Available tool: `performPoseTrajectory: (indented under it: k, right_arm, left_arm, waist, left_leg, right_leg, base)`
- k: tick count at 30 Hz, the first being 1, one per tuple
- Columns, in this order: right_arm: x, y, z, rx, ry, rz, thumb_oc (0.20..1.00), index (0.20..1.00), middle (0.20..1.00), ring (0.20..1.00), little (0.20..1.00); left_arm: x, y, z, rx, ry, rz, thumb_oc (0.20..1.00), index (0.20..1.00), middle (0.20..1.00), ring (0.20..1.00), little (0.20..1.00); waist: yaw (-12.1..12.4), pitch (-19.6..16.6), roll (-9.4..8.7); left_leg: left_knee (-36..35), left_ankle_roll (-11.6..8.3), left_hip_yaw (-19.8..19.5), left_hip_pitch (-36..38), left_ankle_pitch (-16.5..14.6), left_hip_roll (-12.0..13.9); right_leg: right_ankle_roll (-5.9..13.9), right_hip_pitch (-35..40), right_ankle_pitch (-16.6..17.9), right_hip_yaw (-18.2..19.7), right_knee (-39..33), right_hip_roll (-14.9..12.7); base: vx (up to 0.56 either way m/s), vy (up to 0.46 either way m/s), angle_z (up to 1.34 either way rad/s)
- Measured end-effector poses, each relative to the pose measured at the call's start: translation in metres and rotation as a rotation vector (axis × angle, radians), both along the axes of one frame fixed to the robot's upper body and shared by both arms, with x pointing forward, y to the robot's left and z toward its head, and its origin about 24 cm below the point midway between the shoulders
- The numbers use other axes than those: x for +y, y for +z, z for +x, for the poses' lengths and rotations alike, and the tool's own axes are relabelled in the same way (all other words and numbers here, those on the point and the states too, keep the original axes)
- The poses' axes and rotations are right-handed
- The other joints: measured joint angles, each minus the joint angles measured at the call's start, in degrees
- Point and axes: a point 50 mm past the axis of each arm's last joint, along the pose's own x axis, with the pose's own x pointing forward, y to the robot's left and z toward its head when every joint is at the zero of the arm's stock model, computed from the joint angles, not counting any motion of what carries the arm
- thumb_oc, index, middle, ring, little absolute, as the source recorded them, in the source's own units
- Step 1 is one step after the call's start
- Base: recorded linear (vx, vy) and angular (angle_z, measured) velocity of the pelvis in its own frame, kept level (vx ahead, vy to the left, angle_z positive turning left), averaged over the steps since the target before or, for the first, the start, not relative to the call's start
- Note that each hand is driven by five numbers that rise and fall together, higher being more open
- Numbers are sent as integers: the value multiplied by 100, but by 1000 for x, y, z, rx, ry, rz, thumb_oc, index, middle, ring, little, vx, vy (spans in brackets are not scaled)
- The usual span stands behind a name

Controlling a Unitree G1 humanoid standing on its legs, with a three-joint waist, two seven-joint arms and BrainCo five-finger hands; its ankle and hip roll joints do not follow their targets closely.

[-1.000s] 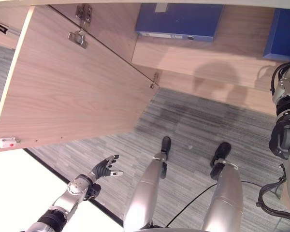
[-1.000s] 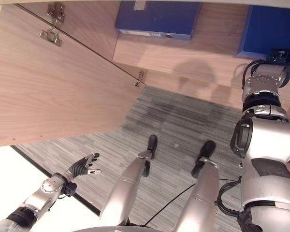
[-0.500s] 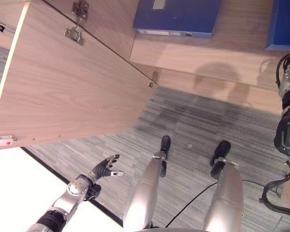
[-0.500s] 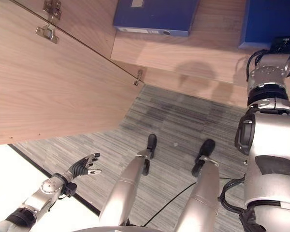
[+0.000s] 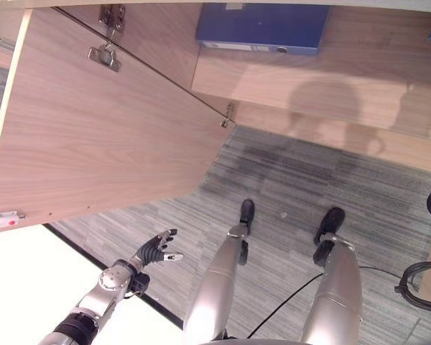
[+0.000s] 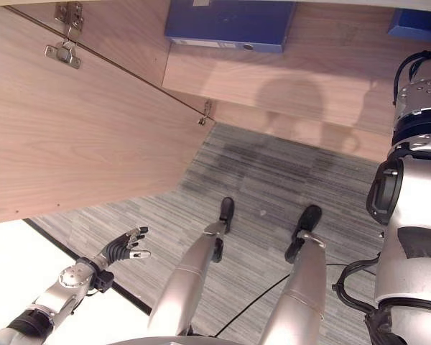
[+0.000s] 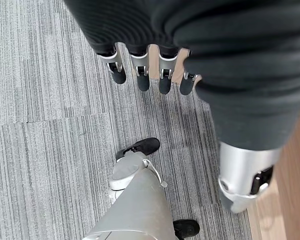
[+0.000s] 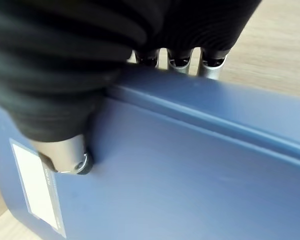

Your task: Put the empty folder in the office cabinet

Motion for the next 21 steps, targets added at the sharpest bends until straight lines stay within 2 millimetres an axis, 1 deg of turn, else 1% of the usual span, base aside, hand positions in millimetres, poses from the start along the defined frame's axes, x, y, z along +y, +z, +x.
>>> performPoseTrajectory:
  k: [4,6,7,8,9,10,12,13,17,19,21]
  right_arm:
    - [1,0,1,28,-2,-22,200,200,200,200,200]
    - [2,0,1,32,4,-24,200,200,200,200,200]
    - [2,0,2,33,5,-24,347,347,347,347,347]
    - [2,-1,2,37,6,-21,598,598,598,598,598]
    - [2,-1,2,39,7,-23,1000,1000,1000,1000,1000]
    - [3,-1,3,52,7,-37,1000,1000,1000,1000,1000]
    - [5,0,4,82,9,-80,1000,1000,1000,1000,1000]
    - [5,-2,5,101,17,-87,1000,1000,1000,1000,1000]
    - [5,-8,8,193,31,-127,1000,1000,1000,1000,1000]
    - [5,-11,8,211,36,-117,1000,1000,1000,1000,1000]
    - [5,-15,9,237,42,-105,1000,1000,1000,1000,1000]
  left_arm:
    - [1,-1,-2,5,3,2,1000,1000,1000,1000,1000]
    - [1,-1,-2,7,3,2,1000,1000,1000,1000,1000]
    - [1,-1,-2,6,4,3,1000,1000,1000,1000,1000]
    - [2,-1,-2,6,6,4,1000,1000,1000,1000,1000]
    - [2,-1,-2,4,8,5,1000,1000,1000,1000,1000]
    - [2,-1,-2,3,9,6,1000,1000,1000,1000,1000]
    - [2,-1,-2,-2,10,6,1000,1000,1000,1000,1000]
    - [1,0,-2,-8,8,4,1000,1000,1000,1000,1000]
    - [2,-1,-2,-5,11,9,1000,1000,1000,1000,1000]
    - [2,-1,-2,-9,18,13,1000,1000,1000,1000,1000]
    - [3,-1,-2,-12,25,16,1000,1000,1000,1000,1000]
  waist:
    - [4,0,0]
    - [-2,0,0]
    - [-2,0,0]
    - [2,0,0]
    - [8,0,0]
    - [-12,0,1]
    - [-15,0,0]
    - [-19,-1,0]
    - [-32,-5,-11]
    - [-30,-6,-15]
    - [-30,-26,-60]
  left_leg:
    - [-247,19,24,144,118,-3]
    - [-321,-1,38,191,157,-6]
    - [-323,-1,42,204,157,-6]
    - [-309,-18,44,213,168,-15]
    - [-297,-17,46,208,168,-15]
    - [-322,-5,57,208,160,-13]
    - [-328,15,76,214,186,-10]
    - [-386,29,62,238,178,-15]
    - [-445,12,52,260,239,-15]
    - [-446,14,53,257,241,-17]
    - [-451,27,57,247,250,-13]
  right_leg:
    - [13,44,36,21,-78,9]
    - [25,70,54,23,-112,9]
    - [26,82,55,25,-116,9]
    - [-19,92,100,26,-124,13]
    - [-34,96,124,37,-152,27]
    - [15,99,96,59,-150,20]
    - [20,101,137,60,-201,39]
    - [150,128,62,79,-200,31]
    - [77,129,119,65,-208,26]
    - [73,129,146,63,-227,29]
    - [74,129,163,62,-276,41]
  base:
    - [0,0,0]
    - [-57,8,-1]
    - [0,0,0]
    - [-43,1,-3]
    - [0,0,0]
    - [-11,-6,-4]
    - [44,-13,0]
    - [-19,1,4]
    - [0,0,1]
    - [0,0,0]
    - [0,0,0]
